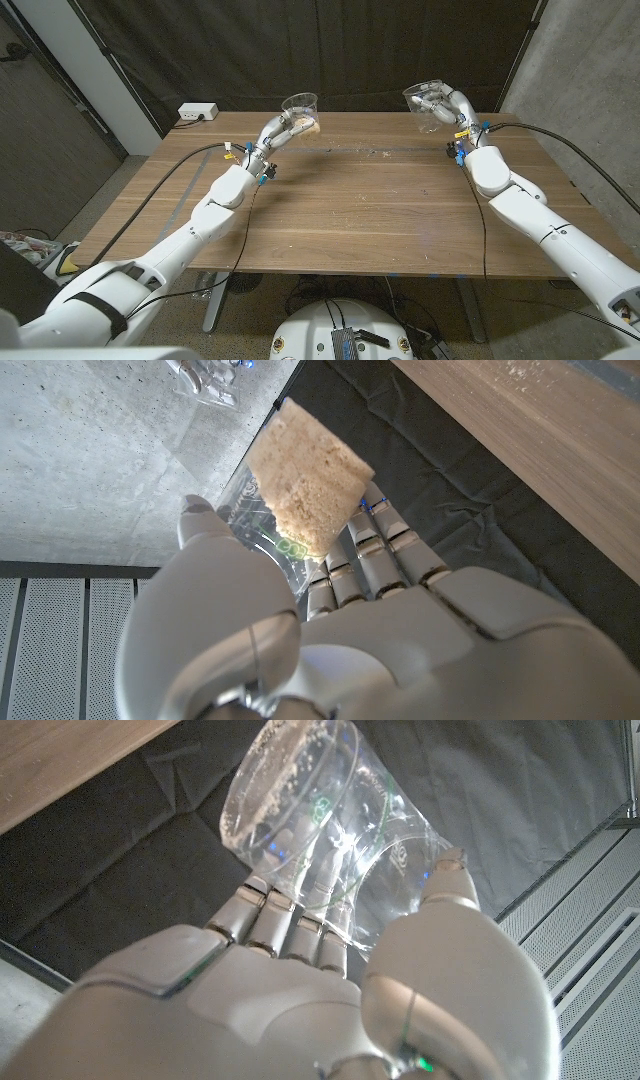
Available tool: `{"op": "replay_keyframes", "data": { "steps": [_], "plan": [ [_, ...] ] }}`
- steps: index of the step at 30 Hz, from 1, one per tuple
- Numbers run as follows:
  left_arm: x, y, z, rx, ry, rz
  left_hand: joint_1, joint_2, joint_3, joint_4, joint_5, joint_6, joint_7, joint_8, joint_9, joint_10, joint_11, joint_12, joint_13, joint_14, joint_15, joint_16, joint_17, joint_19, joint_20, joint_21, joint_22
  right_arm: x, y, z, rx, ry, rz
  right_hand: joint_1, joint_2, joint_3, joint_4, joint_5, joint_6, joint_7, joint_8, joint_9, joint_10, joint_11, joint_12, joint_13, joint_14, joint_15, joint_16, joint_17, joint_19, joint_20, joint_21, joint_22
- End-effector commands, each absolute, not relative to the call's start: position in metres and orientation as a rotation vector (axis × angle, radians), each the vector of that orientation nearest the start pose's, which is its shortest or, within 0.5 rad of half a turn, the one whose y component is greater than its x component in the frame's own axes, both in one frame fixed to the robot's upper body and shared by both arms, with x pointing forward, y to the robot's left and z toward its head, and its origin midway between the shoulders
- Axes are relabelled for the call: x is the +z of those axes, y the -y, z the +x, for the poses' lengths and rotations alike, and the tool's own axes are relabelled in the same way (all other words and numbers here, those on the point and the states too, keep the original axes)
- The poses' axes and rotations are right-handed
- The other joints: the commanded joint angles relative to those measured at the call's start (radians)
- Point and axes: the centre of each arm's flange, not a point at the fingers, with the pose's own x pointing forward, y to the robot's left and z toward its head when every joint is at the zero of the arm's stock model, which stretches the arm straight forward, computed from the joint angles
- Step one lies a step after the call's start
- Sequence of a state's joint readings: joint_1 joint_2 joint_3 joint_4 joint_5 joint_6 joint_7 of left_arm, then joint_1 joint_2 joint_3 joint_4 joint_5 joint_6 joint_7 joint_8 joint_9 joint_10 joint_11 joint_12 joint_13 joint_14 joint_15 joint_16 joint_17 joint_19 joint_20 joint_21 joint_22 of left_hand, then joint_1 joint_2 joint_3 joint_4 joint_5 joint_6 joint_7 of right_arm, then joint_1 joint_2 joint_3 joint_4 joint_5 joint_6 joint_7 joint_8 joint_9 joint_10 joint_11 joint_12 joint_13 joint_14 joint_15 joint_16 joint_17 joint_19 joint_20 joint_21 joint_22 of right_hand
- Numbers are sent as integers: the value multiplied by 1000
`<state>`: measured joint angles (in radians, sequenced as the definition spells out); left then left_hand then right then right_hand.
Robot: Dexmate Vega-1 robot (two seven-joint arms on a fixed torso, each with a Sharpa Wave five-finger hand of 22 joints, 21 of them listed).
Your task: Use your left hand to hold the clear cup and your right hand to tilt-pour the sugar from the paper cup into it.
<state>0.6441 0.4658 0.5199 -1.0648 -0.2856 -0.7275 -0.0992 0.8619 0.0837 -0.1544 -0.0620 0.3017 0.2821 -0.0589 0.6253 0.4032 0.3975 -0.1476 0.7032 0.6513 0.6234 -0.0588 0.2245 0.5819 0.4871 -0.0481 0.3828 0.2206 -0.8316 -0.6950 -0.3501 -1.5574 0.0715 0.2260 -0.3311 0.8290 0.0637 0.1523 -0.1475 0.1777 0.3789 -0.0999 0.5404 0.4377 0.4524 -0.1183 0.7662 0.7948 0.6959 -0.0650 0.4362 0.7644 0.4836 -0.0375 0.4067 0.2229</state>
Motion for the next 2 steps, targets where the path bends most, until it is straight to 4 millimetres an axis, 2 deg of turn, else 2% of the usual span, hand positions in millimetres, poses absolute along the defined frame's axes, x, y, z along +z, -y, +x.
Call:
{"op": "replay_keyframes", "data": {
  "steps": [1,2],
  "plan": [
    [28,-229,635,-347,971,384,6,11,-8,3,-3,7,3,6,3,5,2,9,3,13,-102,-4,3,-1,-1,9,3,62,307,599,-120,862,-549,20,28,20,8,2,15,-7,11,4,11,-6,3,0,8,-168,-4,2,11,1,2,-1],
    [27,-229,635,-344,972,385,6,11,-9,3,-3,7,4,6,3,5,3,9,3,12,-102,-5,3,-2,-1,9,3,62,308,600,-112,863,-550,19,29,21,9,2,15,-7,12,5,12,-4,3,0,9,-168,-5,2,11,1,1,-1]
  ]
}}
